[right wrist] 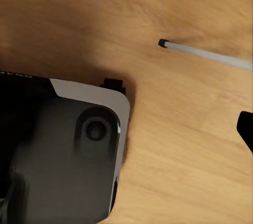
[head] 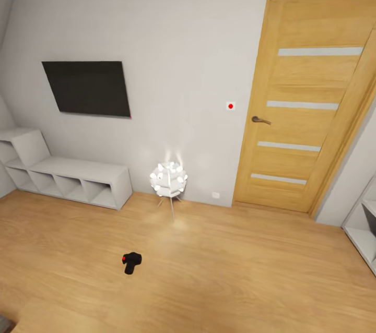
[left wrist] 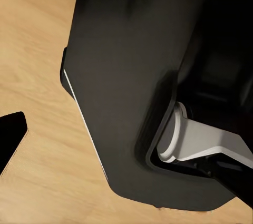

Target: Attach the digital camera to the camera tripod in the bedroom.

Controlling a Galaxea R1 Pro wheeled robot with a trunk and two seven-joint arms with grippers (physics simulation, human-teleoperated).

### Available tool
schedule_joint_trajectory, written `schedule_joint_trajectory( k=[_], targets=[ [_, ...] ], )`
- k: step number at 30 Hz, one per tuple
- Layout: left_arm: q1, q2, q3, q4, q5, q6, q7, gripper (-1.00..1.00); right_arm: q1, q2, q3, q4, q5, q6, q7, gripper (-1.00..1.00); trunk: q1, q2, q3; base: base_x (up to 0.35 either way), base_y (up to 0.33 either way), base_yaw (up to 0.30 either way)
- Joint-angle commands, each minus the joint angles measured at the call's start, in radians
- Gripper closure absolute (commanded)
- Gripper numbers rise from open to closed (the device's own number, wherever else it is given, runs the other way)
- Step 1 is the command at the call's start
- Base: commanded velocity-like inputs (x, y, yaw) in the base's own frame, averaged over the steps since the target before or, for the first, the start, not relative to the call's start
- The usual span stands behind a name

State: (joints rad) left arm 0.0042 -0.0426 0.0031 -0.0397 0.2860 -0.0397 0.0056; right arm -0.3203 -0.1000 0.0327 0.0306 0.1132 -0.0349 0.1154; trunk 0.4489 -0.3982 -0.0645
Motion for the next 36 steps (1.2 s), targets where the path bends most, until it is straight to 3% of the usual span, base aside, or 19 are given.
schedule_joint_trajectory(
  k=[1, 11, 36],
  targets=[
    [0.0, 0.0, 0.0, -0.002, 0.005, -0.001, 0.001, -1.0, -0.002, 0.0, 0.003, 0.003, 0.008, -0.004, 0.001, -1.0, 0.001, -0.002, -0.002, 0.318, 0.186, 0.0],
    [0.0, 0.0, 0.0, -0.002, 0.004, -0.002, 0.001, -1.0, -0.002, 0.002, 0.003, 0.003, 0.008, -0.004, 0.0, -1.0, 0.001, -0.002, -0.002, 0.318, 0.186, -0.039],
    [0.0, -0.002, 0.0, -0.002, 0.004, -0.002, 0.001, -1.0, -0.002, 0.002, 0.003, 0.003, 0.008, -0.001, 0.002, -1.0, 0.001, -0.002, -0.002, 0.318, 0.186, -0.201]
  ],
)
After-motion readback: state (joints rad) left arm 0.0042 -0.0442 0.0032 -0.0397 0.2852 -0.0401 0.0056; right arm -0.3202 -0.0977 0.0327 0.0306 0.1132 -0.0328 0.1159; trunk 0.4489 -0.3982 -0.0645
